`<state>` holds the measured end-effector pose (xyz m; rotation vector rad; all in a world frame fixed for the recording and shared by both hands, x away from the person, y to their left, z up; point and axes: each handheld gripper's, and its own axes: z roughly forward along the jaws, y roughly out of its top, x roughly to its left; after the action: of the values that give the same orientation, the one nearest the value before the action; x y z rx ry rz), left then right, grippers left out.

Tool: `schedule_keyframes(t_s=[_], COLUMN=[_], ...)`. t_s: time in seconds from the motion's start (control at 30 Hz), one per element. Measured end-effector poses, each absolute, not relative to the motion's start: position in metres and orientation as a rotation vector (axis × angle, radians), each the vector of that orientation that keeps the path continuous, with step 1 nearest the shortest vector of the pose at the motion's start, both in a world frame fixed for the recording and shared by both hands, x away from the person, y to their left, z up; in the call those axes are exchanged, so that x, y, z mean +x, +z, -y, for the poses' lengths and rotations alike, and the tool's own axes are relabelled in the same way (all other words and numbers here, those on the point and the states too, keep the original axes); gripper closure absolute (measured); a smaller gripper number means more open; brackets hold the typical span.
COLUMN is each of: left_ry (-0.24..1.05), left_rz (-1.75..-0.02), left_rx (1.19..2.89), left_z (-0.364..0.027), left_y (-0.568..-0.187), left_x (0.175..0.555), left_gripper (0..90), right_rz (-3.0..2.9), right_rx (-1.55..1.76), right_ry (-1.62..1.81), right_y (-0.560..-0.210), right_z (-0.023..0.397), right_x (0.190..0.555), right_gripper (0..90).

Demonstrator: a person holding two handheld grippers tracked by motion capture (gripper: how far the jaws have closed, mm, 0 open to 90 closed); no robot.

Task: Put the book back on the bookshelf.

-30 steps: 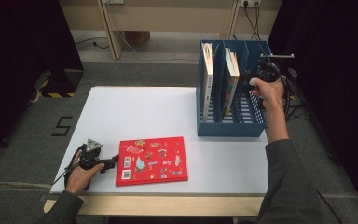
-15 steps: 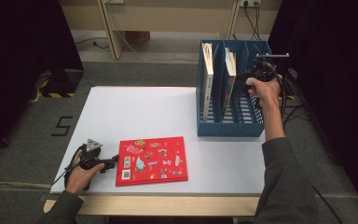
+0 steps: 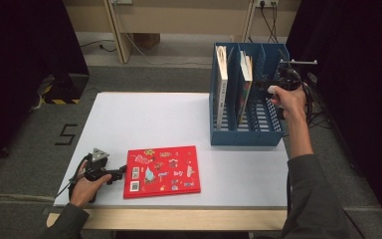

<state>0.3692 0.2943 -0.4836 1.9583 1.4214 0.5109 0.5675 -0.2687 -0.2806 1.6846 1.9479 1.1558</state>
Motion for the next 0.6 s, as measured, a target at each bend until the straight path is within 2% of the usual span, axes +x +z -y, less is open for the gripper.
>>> schedule_keyframes(t_s=[0.27,0.6], left_ry=[0.510,0.511], left_rz=[-1.421,-1.421], left_rx=[1.958,1.959], left_z=[-0.294,-0.294], left_y=[-0.484,-0.484], left_x=[0.369,0.369], left_gripper=[13.8,13.8], right_rz=[-2.003,-2.090], right_rx=[1.585,1.503], right_ry=[1.211,1.297], right_y=[-0.286,-0.308], right_z=[0.273,0.261], right_x=[0.534,0.492], right_gripper=[44.5,33.9])
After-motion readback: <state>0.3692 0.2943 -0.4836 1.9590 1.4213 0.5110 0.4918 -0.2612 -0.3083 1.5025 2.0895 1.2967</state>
